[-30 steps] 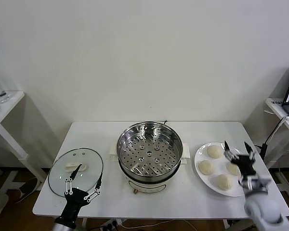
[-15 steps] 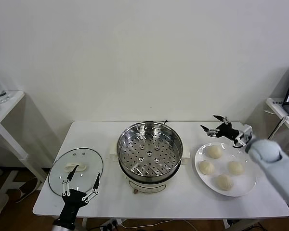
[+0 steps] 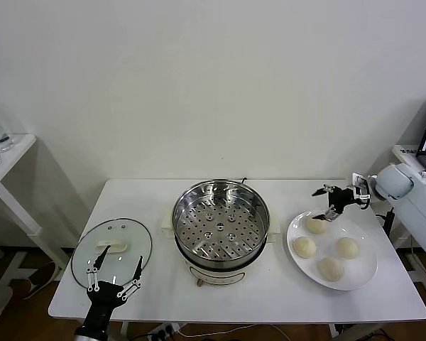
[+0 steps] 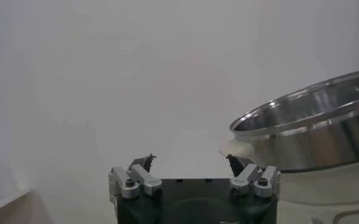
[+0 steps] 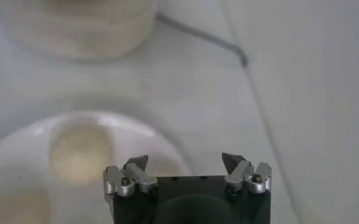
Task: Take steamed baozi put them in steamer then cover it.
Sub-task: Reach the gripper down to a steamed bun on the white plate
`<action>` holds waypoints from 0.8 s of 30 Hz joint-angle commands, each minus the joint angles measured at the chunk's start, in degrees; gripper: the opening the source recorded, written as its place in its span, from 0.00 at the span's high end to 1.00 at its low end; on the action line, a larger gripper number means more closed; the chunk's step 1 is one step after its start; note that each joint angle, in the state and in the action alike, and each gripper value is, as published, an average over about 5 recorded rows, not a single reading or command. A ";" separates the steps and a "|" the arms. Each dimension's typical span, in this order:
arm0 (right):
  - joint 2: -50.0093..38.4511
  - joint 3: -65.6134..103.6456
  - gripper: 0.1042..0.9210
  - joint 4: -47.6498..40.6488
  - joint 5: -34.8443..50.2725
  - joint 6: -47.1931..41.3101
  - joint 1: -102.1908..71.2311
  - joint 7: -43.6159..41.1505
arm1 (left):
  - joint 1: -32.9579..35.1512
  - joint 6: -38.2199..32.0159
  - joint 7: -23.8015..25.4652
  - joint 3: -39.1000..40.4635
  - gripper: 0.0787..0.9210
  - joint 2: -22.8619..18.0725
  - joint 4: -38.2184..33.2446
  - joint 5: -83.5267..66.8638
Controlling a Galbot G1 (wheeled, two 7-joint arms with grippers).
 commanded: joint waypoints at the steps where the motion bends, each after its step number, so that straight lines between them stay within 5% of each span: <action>1: 3.83 -4.27 0.12 -6.64 -10.17 1.73 3.87 -4.84 | 0.10 0.10 -0.10 -0.12 0.12 -0.19 0.04 0.04; 24: 9.29 -0.98 0.18 -12.23 -11.69 3.09 0.78 0.54 | 0.30 0.06 -0.30 -1.10 0.12 -0.21 -0.04 -0.09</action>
